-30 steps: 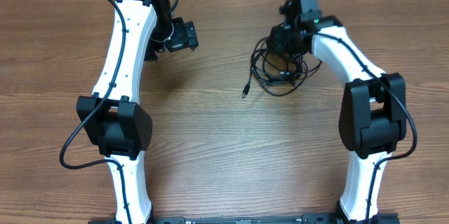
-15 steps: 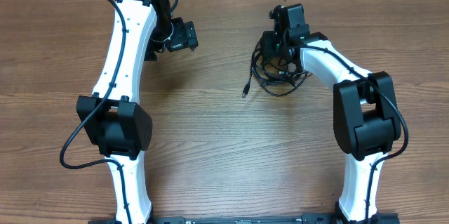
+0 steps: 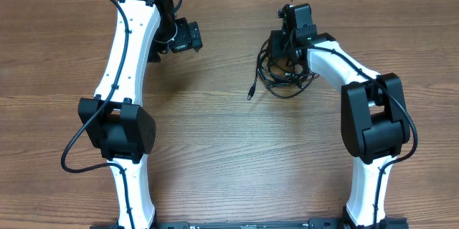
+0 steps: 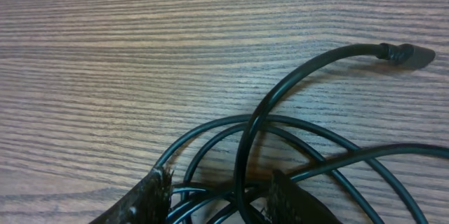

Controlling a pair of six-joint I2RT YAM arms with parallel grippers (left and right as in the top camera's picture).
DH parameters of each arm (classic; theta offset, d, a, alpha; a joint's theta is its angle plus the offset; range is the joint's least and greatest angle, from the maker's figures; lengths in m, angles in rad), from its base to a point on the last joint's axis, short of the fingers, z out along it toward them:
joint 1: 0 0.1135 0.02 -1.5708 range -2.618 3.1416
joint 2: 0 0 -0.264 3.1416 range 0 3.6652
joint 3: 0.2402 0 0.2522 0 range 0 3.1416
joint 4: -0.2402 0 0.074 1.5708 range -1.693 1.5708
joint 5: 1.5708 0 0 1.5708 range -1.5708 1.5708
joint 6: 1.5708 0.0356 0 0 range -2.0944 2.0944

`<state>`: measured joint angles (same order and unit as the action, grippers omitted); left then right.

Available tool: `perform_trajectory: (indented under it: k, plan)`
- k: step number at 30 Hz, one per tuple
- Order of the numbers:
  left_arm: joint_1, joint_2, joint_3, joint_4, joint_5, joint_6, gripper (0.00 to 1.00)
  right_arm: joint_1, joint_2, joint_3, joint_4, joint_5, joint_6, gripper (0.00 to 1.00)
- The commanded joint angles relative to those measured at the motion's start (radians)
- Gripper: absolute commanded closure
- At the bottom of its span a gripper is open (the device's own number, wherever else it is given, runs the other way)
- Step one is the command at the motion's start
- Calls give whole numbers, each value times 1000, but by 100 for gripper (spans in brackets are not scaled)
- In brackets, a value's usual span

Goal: Untangle cables
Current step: 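Move the right gripper onto the cable pile and grasp strands, then lift a black cable with the right gripper and pull it rightward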

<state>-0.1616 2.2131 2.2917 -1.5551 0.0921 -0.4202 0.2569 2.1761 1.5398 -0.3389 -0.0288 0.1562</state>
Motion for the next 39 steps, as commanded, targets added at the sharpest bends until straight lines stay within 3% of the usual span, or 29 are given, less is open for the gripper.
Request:
perform_trajectory:
  k: [1,12,16,17,39]
  plan:
    - [3,8,19,0,-14,-7,0,-3,-3,-28,17,13,-5,59]
    - [4,8,19,0,-14,-7,1,-3,35,-63,100,12,-5,63]
    - [4,8,19,0,-14,-7,1,-3,33,-61,103,8,-5,94]
    - [4,8,19,0,-14,-7,1,-3,25,-54,103,3,-5,96]
    - [4,8,19,0,-14,-7,0,-17,-691,12,85,-233,-8,96]
